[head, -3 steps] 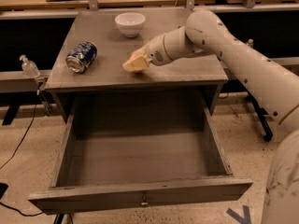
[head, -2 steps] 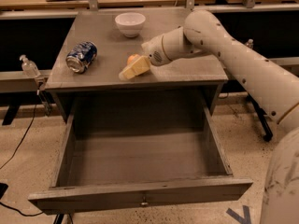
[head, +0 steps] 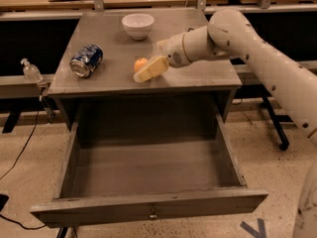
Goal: Pick orange can from top drawer and place on counter
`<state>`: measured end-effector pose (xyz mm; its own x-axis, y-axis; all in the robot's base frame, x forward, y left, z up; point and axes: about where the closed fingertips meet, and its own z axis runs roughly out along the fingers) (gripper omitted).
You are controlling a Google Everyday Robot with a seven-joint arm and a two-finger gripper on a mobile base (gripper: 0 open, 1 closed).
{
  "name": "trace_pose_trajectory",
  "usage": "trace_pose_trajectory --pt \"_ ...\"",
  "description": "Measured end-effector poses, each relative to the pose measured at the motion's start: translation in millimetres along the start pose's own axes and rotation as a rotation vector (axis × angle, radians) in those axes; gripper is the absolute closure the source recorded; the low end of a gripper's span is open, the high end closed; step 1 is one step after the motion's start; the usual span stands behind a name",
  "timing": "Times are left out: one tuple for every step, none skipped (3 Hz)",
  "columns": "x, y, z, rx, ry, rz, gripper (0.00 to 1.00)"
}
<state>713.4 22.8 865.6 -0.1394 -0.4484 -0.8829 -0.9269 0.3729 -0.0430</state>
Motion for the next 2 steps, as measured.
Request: trace_pose_trajectory --pt "-25.4 7.6 -54.1 0.012 -0.032 -0.073 0.0" --pt "-29.4 10.2 -65.6 0.012 -0.034 -0.091 0.0"
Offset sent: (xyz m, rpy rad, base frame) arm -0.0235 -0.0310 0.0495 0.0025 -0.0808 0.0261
